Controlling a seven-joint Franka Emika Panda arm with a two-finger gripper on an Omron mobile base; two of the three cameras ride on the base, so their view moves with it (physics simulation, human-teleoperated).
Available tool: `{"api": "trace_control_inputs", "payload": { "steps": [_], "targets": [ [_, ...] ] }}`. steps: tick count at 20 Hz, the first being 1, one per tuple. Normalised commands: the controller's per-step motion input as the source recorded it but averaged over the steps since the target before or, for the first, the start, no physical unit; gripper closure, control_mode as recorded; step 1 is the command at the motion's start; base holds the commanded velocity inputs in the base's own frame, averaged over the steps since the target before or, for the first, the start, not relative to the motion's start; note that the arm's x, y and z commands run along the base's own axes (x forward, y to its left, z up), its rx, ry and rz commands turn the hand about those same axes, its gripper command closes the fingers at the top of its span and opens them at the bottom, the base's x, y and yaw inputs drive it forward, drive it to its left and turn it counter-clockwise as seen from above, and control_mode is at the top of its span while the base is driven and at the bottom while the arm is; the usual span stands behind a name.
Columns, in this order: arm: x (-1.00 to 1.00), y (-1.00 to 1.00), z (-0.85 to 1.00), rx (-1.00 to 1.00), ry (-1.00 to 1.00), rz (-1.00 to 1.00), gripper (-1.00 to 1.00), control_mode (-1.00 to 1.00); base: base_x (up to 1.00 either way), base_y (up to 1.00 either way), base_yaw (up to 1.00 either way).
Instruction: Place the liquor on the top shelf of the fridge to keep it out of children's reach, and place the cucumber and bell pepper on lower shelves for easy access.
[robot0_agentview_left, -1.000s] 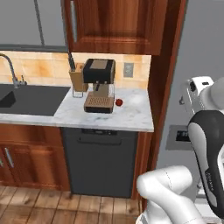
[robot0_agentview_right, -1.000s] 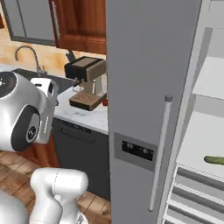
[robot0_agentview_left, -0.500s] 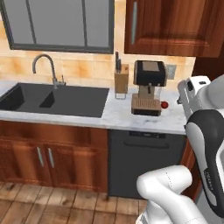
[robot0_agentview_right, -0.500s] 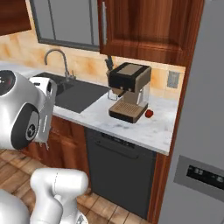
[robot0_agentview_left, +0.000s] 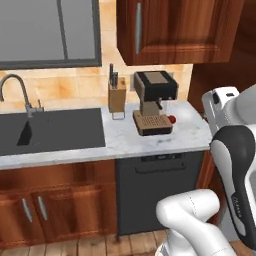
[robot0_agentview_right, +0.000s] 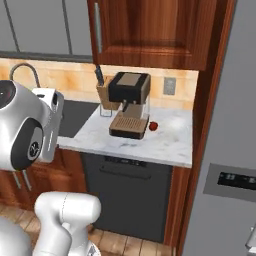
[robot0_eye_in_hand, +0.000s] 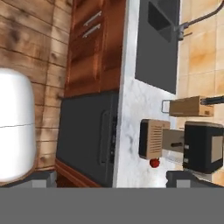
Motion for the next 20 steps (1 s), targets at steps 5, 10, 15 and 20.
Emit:
{"api": "trace_control_inputs", "payload": {
  "steps": [5,10,15,20],
  "targets": [
    [0.0,0.0,0.0,0.0,0.0,0.0,-1.0,1.0,0.47,-0.01,-0.34],
    [0.0,0.0,0.0,0.0,0.0,0.0,-1.0,1.0,0.48,-0.23,-0.18],
    [0.0,0.0,0.0,0.0,0.0,0.0,-1.0,1.0,0.43,-0.41,-0.08],
    [0.0,0.0,0.0,0.0,0.0,0.0,-1.0,1.0,0.34,-0.61,-0.03]
  ]
}}
